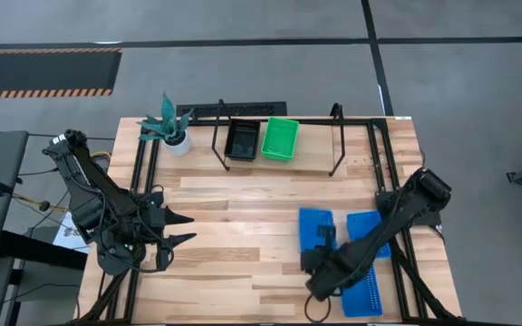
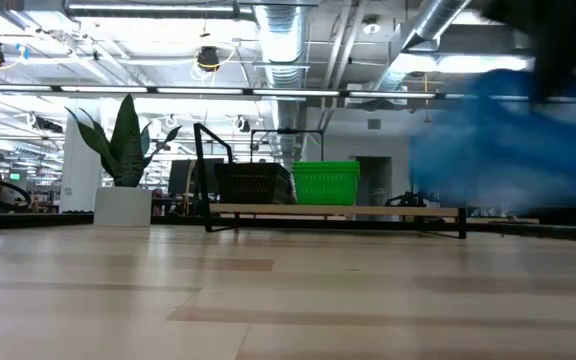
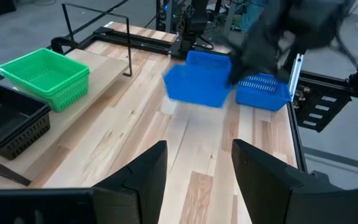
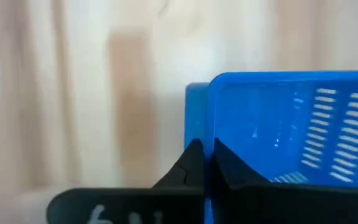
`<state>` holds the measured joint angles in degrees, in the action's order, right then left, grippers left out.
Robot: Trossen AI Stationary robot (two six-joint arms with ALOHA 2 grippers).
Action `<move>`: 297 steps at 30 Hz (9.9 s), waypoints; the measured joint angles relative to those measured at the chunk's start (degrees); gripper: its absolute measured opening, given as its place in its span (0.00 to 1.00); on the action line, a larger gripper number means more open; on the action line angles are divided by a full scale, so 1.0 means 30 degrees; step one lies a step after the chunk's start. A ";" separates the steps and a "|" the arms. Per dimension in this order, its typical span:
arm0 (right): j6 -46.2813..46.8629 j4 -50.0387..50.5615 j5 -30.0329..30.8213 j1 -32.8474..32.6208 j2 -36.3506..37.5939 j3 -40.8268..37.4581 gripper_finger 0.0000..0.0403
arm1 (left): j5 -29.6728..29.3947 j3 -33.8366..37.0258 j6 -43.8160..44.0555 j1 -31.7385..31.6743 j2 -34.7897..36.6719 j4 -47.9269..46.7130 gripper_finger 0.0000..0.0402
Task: Stack baskets on shelf by color
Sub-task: Put the top left blue basket on top of the other shelf, then stack the top blue basket on top of the other blue basket on the shelf, then stack the blue basket on top of the other blue baskets on the shelf
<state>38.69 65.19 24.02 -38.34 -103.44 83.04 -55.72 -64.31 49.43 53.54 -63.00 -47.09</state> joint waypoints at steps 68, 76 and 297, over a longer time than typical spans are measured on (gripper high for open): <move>-1.6063 -0.6722 -0.2512 1.9188 0.3002 -0.5838 0.18 | 0.0389 0.0000 -0.0035 0.0000 0.0004 -0.0838 0.42; -1.6063 -0.6030 -0.2519 1.8634 0.3002 -0.4927 0.32 | 0.0364 0.0000 0.0202 0.0000 0.0000 -0.0852 0.42; 0.2171 0.2910 -0.4845 0.4287 0.7245 -0.0386 0.51 | 0.1829 0.0000 0.1164 0.0022 0.0007 -0.2492 0.42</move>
<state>45.20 73.92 9.48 -25.48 -81.70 81.88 -50.24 -64.31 52.93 53.60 -62.98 -54.57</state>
